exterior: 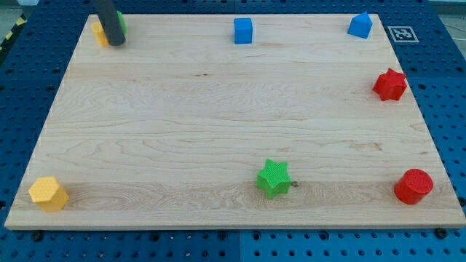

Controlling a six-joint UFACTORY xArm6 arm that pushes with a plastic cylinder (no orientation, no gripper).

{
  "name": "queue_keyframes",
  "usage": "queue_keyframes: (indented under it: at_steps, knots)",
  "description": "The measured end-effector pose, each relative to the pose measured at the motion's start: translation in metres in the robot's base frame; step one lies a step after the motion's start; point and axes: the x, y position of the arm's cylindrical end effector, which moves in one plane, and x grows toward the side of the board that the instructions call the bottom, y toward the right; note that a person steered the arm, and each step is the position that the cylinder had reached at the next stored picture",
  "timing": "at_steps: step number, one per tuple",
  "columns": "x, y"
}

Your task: Place the arm towards the green star

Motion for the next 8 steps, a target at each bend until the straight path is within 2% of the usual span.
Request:
queue_keyframes:
  at_steps: [1, 3, 6, 8]
  knots:
    - [0.025, 0.043]
    - [0.052, 0.08]
    - [0.089, 0.104]
    - [0.15, 0.116]
